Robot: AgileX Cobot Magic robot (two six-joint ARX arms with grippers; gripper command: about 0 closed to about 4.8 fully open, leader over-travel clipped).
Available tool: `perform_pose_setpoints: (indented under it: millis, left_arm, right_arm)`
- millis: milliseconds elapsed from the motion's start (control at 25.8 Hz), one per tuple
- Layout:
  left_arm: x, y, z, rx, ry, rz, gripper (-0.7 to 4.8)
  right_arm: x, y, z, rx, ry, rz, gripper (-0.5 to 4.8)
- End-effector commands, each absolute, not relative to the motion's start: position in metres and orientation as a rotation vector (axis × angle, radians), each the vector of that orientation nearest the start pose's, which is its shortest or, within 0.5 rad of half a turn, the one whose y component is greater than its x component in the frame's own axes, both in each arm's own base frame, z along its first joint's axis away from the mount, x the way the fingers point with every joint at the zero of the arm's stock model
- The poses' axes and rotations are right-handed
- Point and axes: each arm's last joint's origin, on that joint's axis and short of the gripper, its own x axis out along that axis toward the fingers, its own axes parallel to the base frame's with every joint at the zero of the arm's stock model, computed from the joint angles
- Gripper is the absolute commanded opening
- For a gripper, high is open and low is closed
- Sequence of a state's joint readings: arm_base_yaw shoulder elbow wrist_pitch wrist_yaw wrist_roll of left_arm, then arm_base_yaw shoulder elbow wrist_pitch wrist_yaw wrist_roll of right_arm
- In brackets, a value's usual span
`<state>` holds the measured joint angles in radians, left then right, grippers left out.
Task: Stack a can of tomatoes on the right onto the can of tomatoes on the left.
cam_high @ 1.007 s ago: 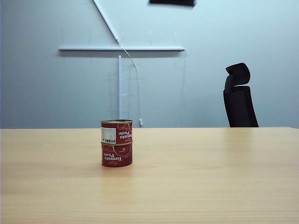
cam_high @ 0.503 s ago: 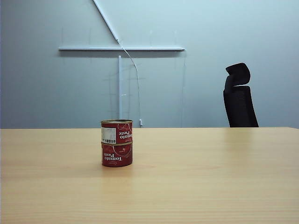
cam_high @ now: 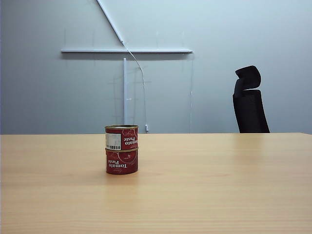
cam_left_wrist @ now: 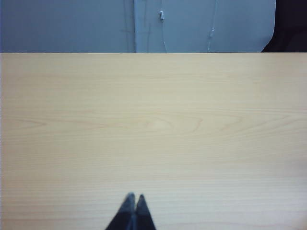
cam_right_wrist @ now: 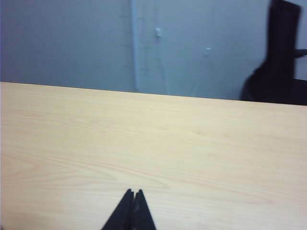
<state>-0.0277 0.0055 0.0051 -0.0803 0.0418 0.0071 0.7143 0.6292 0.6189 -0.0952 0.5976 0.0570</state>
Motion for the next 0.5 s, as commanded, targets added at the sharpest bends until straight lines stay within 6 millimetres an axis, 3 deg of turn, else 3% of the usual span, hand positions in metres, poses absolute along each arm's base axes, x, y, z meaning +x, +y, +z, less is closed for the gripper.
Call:
perform_pose_setpoints:
  millis: [39, 503]
  left_arm:
    - [0.0972, -0.0043, 0.1590, 0.007, 0.070, -0.076, -0.04]
    - [0.0972, -0.0043, 0.1590, 0.007, 0.070, -0.076, -0.04]
  right_arm:
    - [0.1172, 0.0801, 0.3085, -0.003, 0.083, 0.106, -0.01]
    - [0.1170, 0.0799, 0.3061, -0.020, 0.104, 0.106, -0.01]
